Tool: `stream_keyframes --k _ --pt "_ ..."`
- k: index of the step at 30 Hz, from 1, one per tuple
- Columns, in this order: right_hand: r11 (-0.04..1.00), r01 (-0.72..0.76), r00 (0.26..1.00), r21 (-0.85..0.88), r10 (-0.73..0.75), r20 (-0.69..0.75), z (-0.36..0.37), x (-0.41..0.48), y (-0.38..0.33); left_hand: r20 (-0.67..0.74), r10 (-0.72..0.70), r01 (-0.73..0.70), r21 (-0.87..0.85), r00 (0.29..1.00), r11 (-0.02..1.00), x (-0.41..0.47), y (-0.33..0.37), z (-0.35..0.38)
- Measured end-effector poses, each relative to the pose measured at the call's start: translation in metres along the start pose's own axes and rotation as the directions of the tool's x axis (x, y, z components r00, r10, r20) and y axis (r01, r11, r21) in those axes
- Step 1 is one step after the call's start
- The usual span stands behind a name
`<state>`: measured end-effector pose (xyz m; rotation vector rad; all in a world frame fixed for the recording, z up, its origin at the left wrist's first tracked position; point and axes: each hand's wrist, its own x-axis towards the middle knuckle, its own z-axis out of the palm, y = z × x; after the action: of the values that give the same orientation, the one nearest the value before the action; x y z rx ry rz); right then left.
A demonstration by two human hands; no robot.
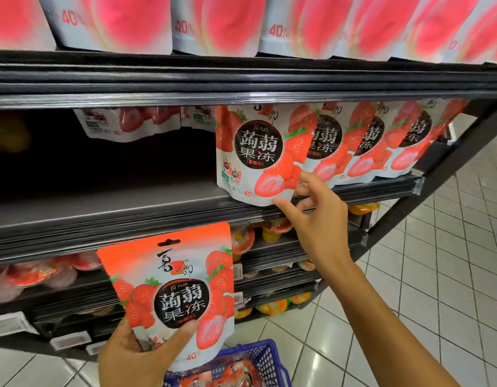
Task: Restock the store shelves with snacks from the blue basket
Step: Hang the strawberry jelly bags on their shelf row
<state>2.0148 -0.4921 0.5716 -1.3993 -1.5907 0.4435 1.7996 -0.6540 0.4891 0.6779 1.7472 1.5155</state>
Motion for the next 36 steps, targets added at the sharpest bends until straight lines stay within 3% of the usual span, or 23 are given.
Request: stream_keyframes --k 6,20,36 --pt "0.991 -0.058 0.995 -0.123 0.047 -0.088 0.013 0.011 -0.004 0.061 0.026 -0.025 -0.015 0.998 1.0 0.0 -0.004 -0.001" --pt "0.973 -0.219 0.969 -0.069 0.209 -0.131 0.011 0.014 0.003 0.093 0.064 -0.06 -0.053 0.994 0.997 -0.002 -0.01 0.009" --pt "0.952 -0.28 0.941 -0.126 0.245 -0.235 0.006 0.006 -0.002 0.133 0.061 -0.053 -0.067 0.989 0.996 -0.002 -0.001 0.012"
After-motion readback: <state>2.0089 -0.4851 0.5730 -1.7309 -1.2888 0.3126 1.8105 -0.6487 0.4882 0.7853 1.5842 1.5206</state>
